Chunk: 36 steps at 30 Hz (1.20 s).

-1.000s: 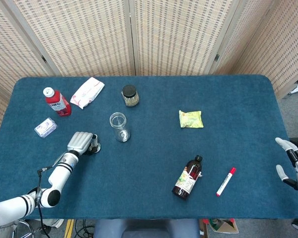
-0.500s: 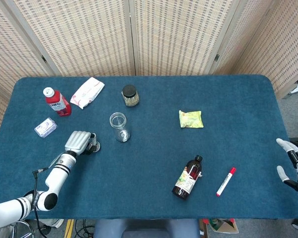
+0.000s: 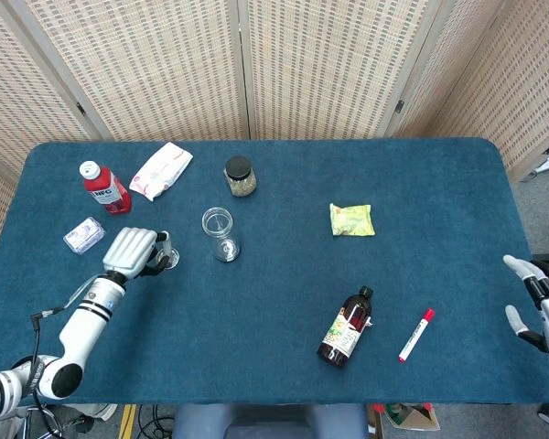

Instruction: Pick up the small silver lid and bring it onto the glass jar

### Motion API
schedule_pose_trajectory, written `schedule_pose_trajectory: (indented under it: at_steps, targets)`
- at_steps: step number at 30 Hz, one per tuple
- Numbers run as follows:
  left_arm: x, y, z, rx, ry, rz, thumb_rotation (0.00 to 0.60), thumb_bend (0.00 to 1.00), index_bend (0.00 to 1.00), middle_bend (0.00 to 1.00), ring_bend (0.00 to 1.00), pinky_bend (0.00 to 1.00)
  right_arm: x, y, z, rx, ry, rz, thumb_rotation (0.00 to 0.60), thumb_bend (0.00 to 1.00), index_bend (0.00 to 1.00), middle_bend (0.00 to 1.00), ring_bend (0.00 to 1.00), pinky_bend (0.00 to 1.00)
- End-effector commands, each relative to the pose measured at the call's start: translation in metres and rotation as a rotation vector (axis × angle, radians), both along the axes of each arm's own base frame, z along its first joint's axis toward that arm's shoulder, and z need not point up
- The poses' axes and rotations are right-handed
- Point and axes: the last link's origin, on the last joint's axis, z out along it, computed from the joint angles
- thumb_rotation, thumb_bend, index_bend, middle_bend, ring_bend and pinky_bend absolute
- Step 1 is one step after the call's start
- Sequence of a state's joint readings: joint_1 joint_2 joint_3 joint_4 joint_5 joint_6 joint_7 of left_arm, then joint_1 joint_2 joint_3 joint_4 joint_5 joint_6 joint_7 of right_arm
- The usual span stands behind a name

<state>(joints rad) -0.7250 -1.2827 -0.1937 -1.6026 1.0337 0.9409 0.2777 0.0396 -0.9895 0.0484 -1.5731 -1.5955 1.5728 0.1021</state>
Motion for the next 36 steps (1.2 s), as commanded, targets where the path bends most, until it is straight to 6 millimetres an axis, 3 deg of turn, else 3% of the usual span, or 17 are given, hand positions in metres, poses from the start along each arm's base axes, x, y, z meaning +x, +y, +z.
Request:
schedule_pose_trajectory:
  at_steps: [1, 9, 15, 36]
  targets:
    - [0.019, -0.001, 0.021, 0.032, -0.014, -0.060, 0.600, 0.46, 0.62, 1.00, 0.97, 1.00, 0.001, -0.001, -0.001, 0.002, 0.000, 0.002, 0.600, 0.37, 0.16, 0.22, 0.14, 0.26]
    - [0.052, 0.003, 0.046, 0.049, -0.051, -0.123, 0.600, 0.45, 0.62, 1.00, 0.97, 1.00, 0.004, 0.000, -0.001, 0.006, 0.004, 0.006, 0.600, 0.37, 0.16, 0.22, 0.14, 0.26]
    - [0.073, 0.010, 0.052, 0.052, -0.049, -0.158, 0.600, 0.45, 0.62, 1.00, 0.97, 1.00, 0.006, 0.002, 0.000, 0.003, 0.006, 0.008, 0.600, 0.37, 0.16, 0.22, 0.14, 0.26]
    - [0.125, 0.045, 0.023, -0.001, -0.035, -0.177, 0.600, 0.45, 0.61, 1.00, 0.97, 1.00, 0.006, 0.006, 0.008, -0.019, 0.016, -0.001, 0.600, 0.37, 0.16, 0.22, 0.14, 0.26]
